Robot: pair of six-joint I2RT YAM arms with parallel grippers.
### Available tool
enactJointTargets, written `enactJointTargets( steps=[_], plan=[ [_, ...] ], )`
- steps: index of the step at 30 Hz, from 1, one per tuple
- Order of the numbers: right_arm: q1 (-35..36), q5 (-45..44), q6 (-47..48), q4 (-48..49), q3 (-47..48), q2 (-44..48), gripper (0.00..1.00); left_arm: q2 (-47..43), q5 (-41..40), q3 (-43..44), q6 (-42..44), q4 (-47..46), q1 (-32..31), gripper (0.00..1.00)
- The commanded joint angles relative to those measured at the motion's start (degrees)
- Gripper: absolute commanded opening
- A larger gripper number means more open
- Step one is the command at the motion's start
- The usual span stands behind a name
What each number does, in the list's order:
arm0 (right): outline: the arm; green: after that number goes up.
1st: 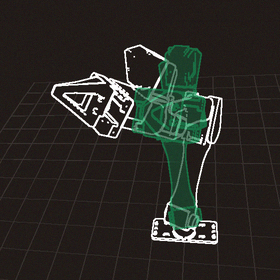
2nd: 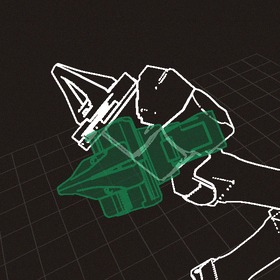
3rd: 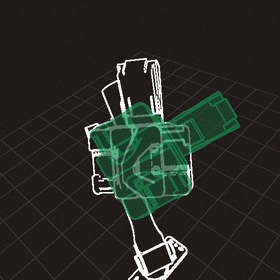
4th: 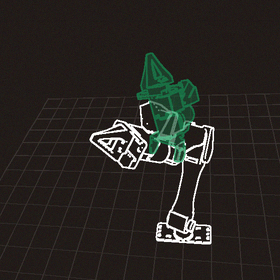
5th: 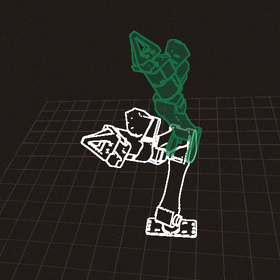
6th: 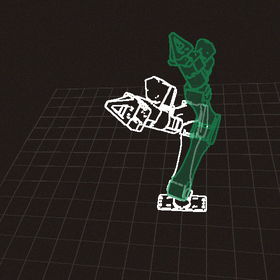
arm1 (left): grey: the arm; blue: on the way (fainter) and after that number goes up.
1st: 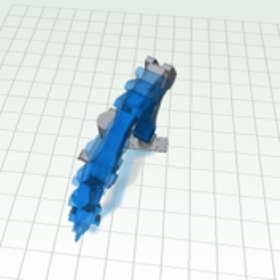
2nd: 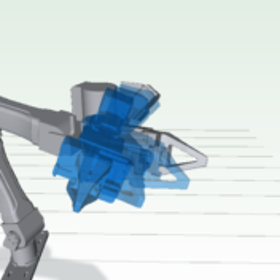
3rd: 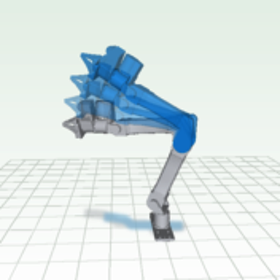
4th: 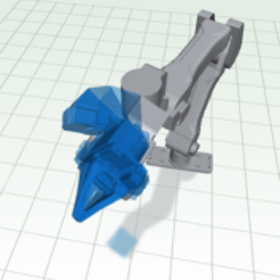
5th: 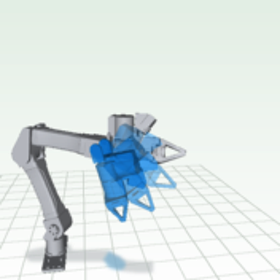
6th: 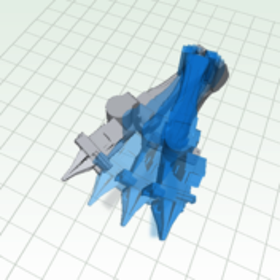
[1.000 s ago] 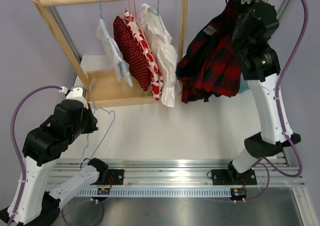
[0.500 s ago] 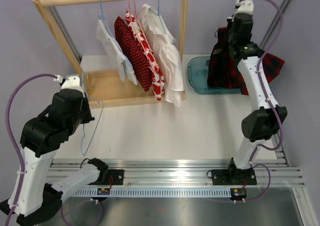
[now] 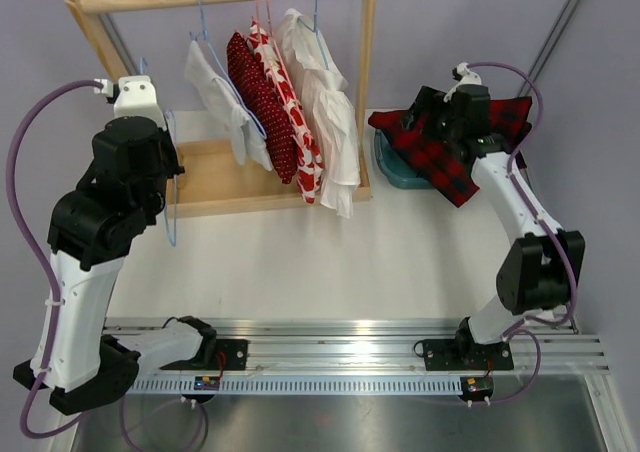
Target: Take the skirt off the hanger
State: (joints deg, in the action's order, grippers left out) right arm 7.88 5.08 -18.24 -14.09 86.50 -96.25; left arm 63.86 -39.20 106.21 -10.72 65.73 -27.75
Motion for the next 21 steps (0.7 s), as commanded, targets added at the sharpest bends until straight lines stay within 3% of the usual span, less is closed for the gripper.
enactJointTargets(
  steps=[1,4,9,14,19,21],
  plan=[
    [0.2,6.6,-7.4,9.3,-8.1,10.7,0.99,0.2,-3.8,2.5,10.2,-16.8,1.9,0.00],
    [0.3,9.2,-9.8,11.7,-15.8,14.8,0.99,3.5,1.2,5.9,10.3,-22.9,5.9,0.00],
    [0.3,11.5,-10.1,10.4,-18.5,17.8,0.99,11.7,12.0,11.5,11.1,-26.9,13.1,0.00],
    [0.3,12.3,-9.8,10.1,-21.1,21.4,0.99,19.0,25.5,19.4,4.3,-27.2,22.4,0.00],
    [0.3,12.5,-8.8,8.2,-22.6,24.3,0.99,23.5,35.5,19.5,1.2,-25.9,25.1,0.00],
    [0.3,12.2,-8.7,7.8,-23.1,26.1,0.99,23.2,41.7,15.5,-0.9,-26.4,27.2,0.00]
  ],
)
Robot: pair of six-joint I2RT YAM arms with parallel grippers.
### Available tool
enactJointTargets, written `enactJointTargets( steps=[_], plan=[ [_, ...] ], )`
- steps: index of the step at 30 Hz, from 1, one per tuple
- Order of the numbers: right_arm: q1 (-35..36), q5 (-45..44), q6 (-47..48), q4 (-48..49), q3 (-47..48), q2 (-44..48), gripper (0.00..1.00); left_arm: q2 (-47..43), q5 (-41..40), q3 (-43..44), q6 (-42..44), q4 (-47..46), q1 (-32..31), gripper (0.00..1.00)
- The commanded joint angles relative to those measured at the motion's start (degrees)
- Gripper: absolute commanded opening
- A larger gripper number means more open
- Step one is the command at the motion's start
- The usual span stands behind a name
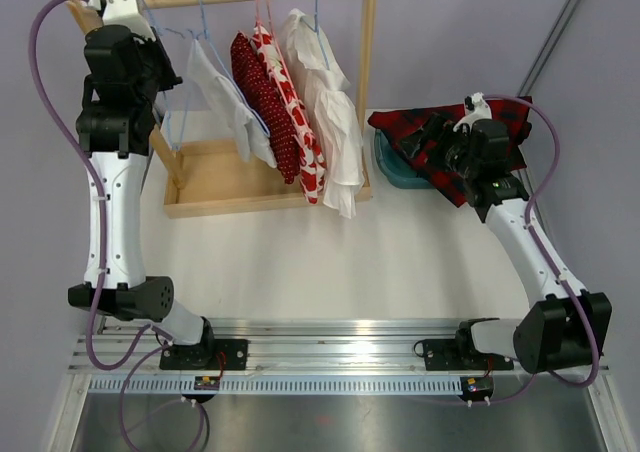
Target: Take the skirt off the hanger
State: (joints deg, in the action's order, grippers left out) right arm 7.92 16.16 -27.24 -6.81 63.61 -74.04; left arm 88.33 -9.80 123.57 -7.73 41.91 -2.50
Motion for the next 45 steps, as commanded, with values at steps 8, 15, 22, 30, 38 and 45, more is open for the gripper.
enactJointTargets(
  steps=[8,15,22,30,38,45],
  plan=[
    [0.3,3.7,-1.5,0.1,-1.4,7.9,1.00,-5.4,20.8,-11.8,-5.5,-6.1,6.5,0.00],
    [0.3,2.9,-1.1,-1.5,-1.6,11.6,1.00,-6.4,20.5,-5.6,-4.4,0.9,6.4,0.32],
    [0.3,4.1,-1.8,-1.8,-1.8,13.8,0.99,-10.1,21.9,-2.6,-5.3,0.8,5.8,0.53],
    [0.3,4.1,-1.6,-2.8,-2.1,15.2,0.99,-10.1,23.7,-7.8,-7.5,-3.5,0.3,0.49],
    [0.3,3.2,-0.8,-3.5,-2.8,16.6,0.99,-3.6,19.3,-8.4,-7.7,-6.3,-3.2,0.42],
    [0.3,2.6,-0.5,-3.6,-3.2,17.2,1.00,-0.1,15.3,-8.7,-8.4,-6.9,-3.6,0.26]
  ],
)
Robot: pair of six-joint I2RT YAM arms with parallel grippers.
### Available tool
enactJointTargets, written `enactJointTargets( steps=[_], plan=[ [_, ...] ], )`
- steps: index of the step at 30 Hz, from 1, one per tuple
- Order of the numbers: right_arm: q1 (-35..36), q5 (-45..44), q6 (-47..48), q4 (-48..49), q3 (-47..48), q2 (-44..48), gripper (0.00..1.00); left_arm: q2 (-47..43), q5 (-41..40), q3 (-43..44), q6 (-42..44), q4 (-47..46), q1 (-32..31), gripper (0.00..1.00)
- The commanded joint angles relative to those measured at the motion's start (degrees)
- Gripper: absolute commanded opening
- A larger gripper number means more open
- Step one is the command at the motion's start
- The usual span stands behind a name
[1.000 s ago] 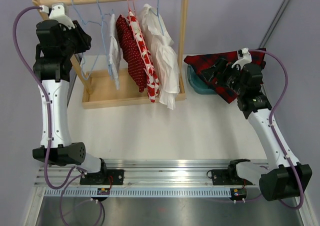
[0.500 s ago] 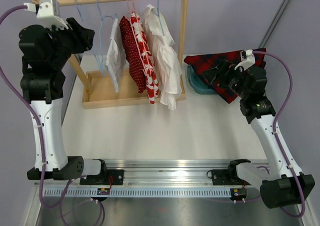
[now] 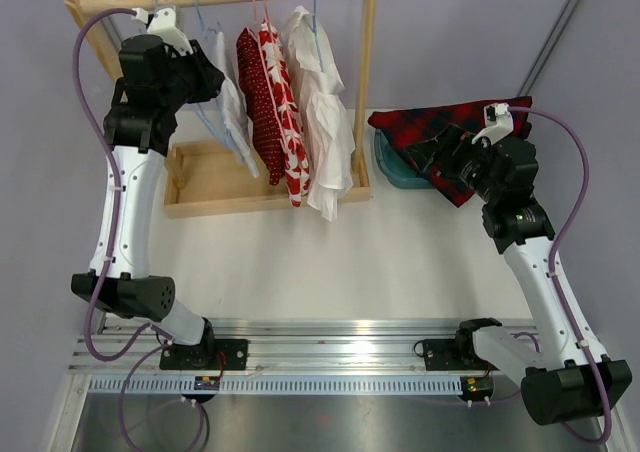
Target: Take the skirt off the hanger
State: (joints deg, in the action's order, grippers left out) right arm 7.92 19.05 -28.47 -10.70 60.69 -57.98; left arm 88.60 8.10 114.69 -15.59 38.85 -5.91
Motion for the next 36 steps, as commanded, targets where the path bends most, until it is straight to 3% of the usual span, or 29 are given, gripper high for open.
enactJointTargets(
  steps=[1,3,8,12,17,23,27,31,36],
  plan=[
    [0.3,-0.2,0.6,0.4,-0.3,1.1,0.99,-0.2,-2.6,0.0,-0.6,-4.0,-0.3,0.16],
    [0.3,-0.2,0.7,0.6,-0.3,0.8,1.00,-0.2,-3.5,0.5,-0.8,-3.8,-0.9,0.00],
    [0.3,2.1,1.4,2.0,0.7,1.1,0.99,-1.1,-5.7,3.3,0.6,-2.0,-3.4,0.00],
    [3.9,6.6,2.3,4.3,6.4,0.0,0.99,0.4,-7.4,16.0,0.7,3.6,-6.6,0.00],
    [26.8,-12.9,13.1,-12.0,29.5,-8.3,1.00,-2.1,-7.8,19.5,-0.8,4.0,-8.6,0.00],
    [38.8,-14.8,12.4,-10.1,39.2,-13.9,1.00,-4.4,-7.8,14.8,-2.4,3.1,-9.6,0.00],
    [49.3,-18.2,14.0,-11.7,46.6,-23.1,0.99,-7.0,-7.9,10.6,-3.2,0.7,-10.5,0.00],
    [53.2,-18.8,13.6,-12.9,53.5,-31.0,0.99,-7.5,-9.5,10.1,-3.9,0.5,-11.0,0.00],
    [55.6,-20.5,12.3,-11.9,55.2,-37.5,0.99,-8.8,-9.1,8.7,-4.2,-0.3,-11.0,0.00]
  ],
)
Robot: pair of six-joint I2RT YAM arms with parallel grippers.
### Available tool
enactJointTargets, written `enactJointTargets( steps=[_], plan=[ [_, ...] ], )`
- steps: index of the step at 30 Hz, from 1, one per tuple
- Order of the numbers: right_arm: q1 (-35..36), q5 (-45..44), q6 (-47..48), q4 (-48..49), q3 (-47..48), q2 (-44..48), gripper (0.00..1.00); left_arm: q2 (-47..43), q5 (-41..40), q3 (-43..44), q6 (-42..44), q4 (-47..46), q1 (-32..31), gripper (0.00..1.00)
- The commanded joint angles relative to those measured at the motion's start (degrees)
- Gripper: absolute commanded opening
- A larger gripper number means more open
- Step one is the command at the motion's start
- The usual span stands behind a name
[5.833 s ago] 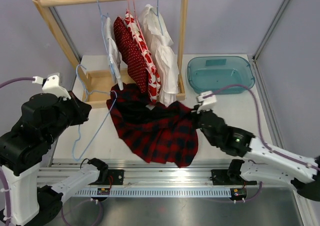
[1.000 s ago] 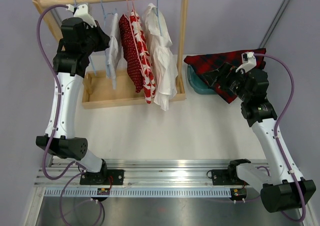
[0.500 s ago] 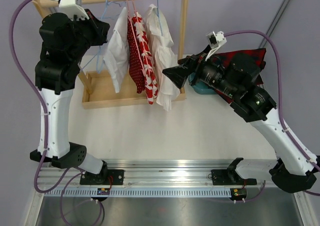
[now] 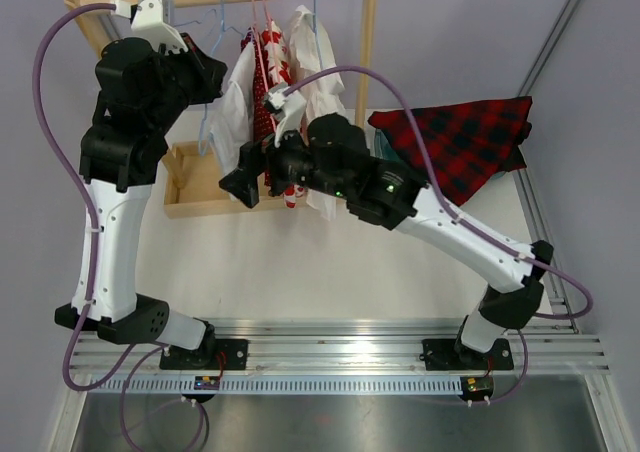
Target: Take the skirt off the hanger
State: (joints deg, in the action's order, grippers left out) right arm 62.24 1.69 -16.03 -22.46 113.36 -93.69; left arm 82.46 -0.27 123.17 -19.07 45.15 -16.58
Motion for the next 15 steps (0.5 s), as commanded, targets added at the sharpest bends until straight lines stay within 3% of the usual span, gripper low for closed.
enactJointTargets(
  steps=[1,8,15],
  plan=[
    [1.4,-3.0,-0.3,0.1,2.3,-2.5,0.99,-2.8,-0.4,0.2,-0.8,-6.6,-0.3,0.00],
    [1.9,-5.4,-1.0,3.6,1.2,-6.6,0.94,-4.4,2.4,-0.6,0.0,-5.9,-0.4,0.00],
    [2.4,-7.0,-1.5,6.1,3.4,-12.4,0.75,-7.0,4.4,-3.5,0.8,-5.9,-0.3,0.00]
  ],
)
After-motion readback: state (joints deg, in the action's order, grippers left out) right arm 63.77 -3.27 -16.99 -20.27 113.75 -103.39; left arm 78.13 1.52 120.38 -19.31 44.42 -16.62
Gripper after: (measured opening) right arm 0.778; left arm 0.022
